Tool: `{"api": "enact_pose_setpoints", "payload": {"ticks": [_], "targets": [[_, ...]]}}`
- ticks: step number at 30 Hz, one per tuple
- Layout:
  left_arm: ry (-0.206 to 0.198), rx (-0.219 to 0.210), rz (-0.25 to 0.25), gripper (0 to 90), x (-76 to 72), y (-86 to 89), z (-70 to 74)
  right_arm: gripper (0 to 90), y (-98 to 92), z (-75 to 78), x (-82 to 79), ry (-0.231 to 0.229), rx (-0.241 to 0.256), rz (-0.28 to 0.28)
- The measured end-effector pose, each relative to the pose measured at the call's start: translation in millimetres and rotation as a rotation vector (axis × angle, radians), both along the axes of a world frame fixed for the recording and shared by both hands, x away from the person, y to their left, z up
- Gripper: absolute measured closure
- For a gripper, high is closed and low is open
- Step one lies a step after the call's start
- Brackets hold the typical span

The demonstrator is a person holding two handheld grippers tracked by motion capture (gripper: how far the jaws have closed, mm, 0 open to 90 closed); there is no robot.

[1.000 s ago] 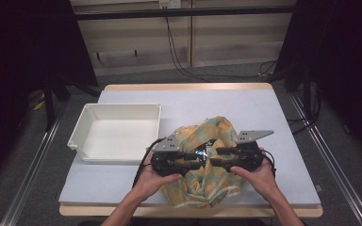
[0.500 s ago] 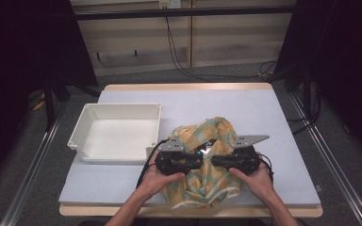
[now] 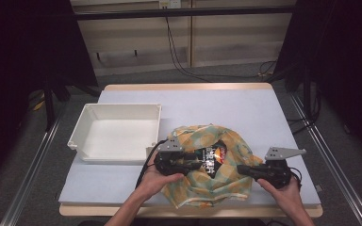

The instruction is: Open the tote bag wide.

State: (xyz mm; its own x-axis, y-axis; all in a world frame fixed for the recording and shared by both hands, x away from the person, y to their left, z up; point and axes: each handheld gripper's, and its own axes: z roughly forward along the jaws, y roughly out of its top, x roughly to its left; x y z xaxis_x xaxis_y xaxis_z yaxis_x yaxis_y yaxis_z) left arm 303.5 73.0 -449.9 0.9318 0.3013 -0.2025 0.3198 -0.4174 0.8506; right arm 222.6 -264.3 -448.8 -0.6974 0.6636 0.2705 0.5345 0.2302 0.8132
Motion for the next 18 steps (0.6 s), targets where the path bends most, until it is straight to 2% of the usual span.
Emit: {"api": "enact_pose_setpoints", "payload": {"ticks": [1, 6, 9, 11, 14, 15, 18], "targets": [[0.003, -0.008, 0.001, 57.5, 0.3, 0.0, -0.7, 90.0, -9.3, -3.7, -6.0, 0.015, -0.006, -0.02], [-0.002, 0.002, -0.007, 56.7, 0.3, 0.4, -0.9, 90.0, -25.8, -13.9, -19.1, 0.046, -0.027, -0.042], [-0.004, 0.003, -0.005, 56.7, 0.8, 1.0, -0.9, 90.0, -29.1, -17.3, -21.1, 0.056, -0.04, -0.058], [-0.001, 0.001, -0.002, 56.8, 1.1, 1.1, -1.0, 90.0, -32.2, -20.8, -20.1, 0.066, -0.071, -0.084], [0.001, 0.009, -0.003, 56.6, 1.2, 2.5, -0.2, 90.0, -33.6, -22.0, -19.4, 0.072, -0.061, -0.089], [0.002, 0.009, -0.003, 55.5, 0.7, 2.4, 0.4, 90.0, -32.6, -20.5, -20.3, 0.073, -0.041, -0.086], [0.002, 0.022, -0.013, 54.6, -0.8, 2.9, 5.7, 89.4, -30.1, -16.6, -21.3, 0.054, -0.027, -0.071]]}}
